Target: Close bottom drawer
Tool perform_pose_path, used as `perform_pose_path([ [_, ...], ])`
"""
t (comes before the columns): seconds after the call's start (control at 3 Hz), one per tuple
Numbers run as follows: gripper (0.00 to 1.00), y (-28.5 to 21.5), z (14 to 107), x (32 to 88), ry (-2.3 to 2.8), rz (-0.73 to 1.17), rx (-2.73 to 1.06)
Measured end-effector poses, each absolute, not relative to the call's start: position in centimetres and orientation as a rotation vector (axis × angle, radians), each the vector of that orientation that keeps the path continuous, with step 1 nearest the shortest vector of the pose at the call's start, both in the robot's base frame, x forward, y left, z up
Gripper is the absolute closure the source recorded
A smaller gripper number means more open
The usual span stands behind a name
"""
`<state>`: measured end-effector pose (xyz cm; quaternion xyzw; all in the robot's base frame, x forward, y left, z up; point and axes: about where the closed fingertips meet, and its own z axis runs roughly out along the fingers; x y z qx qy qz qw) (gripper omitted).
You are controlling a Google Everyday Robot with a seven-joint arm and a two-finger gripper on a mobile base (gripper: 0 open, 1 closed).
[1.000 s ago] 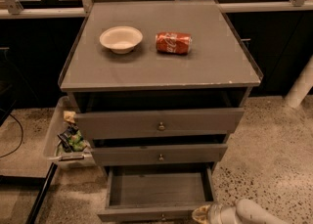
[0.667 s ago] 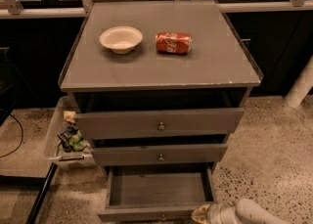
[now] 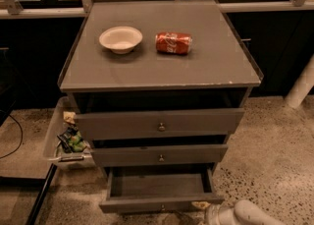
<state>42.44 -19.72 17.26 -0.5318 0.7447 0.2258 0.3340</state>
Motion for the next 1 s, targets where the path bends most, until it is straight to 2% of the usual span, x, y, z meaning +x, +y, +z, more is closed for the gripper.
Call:
perform_pose_path([
  [0.33,0.37,-19.3,17.6,45.2,1.900,0.579,-1.387],
  [1.0,0.83,-22.3,19.7,53.8,1.867,0.434,-1.457],
])
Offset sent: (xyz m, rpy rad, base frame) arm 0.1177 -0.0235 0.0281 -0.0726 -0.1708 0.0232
